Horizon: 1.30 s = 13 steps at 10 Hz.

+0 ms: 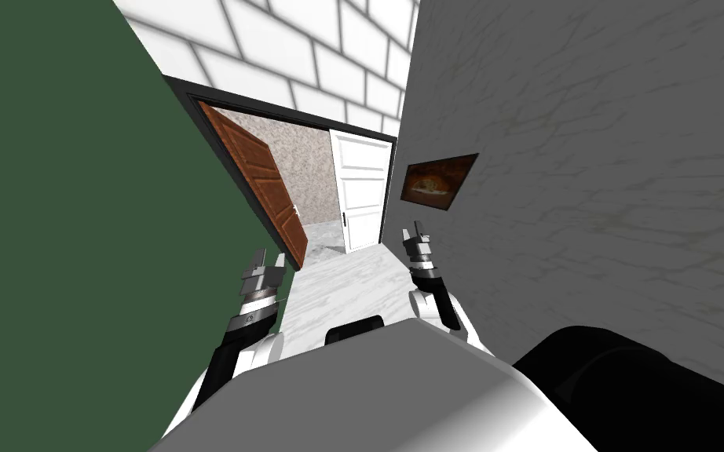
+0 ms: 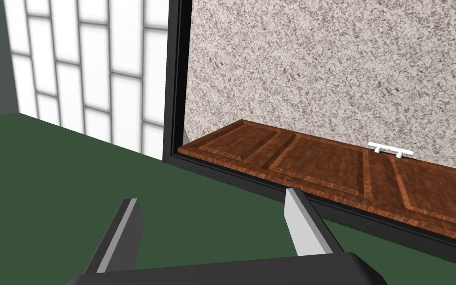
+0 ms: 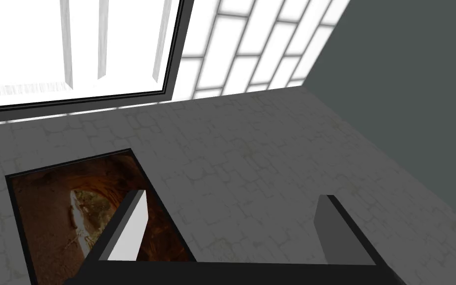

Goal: Push the door open

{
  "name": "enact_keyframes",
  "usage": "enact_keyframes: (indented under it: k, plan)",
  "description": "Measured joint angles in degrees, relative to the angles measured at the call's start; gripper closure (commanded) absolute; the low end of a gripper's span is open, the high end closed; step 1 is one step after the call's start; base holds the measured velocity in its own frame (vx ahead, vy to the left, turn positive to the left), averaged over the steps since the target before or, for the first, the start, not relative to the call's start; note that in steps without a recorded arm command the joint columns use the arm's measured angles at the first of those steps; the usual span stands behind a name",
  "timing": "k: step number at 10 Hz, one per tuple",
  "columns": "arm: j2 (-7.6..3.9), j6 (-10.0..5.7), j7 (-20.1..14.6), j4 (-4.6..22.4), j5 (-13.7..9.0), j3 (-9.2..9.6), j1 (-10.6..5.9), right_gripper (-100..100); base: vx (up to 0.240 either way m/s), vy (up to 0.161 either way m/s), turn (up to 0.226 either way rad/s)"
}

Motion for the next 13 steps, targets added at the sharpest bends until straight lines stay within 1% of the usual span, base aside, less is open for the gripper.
enact_keyframes:
  k: [1, 2, 5, 6, 8, 9, 11, 12, 13]
  plan:
    - [-0.37, -0.42, -0.61, 0.96, -0.61, -0.05, -0.01, -100, 0.13, -0.005, 0.189]
    - [-0.9, -0.69, -1.54, 2.06, -1.38, -0.43, -0.5, -100, 0.123, -0.029, 0.119]
    - [-1.68, -2.04, -3.81, 5.28, -3.21, -0.49, -1.04, -100, 0.145, -0.02, 0.169]
    - [-2.13, -2.58, -4.81, 6.62, -4.07, -0.77, -1.22, -100, 0.13, -0.019, 0.13]
    - [-2.59, -3.15, -6.41, 9.06, -5.41, -1.06, -2.28, -100, 0.12, -0.014, 0.161]
    - [-2.9, -3.52, -7.32, 10.03, -6.14, -1.26, -2.33, -100, 0.139, -0.018, 0.177]
    - [-3.36, -5.22, -9.42, 13.19, -7.9, -1.4, -2.55, -100, 0.148, -0.022, 0.206]
    - [-3.36, -5.48, -10.29, 14.18, -8.56, -1.33, -2.85, -100, 0.1, -0.045, 0.137]
    - [-3.6, -5.65, -11.1, 15.13, -9.26, -1.55, -3.17, -100, 0.084, -0.038, 0.116]
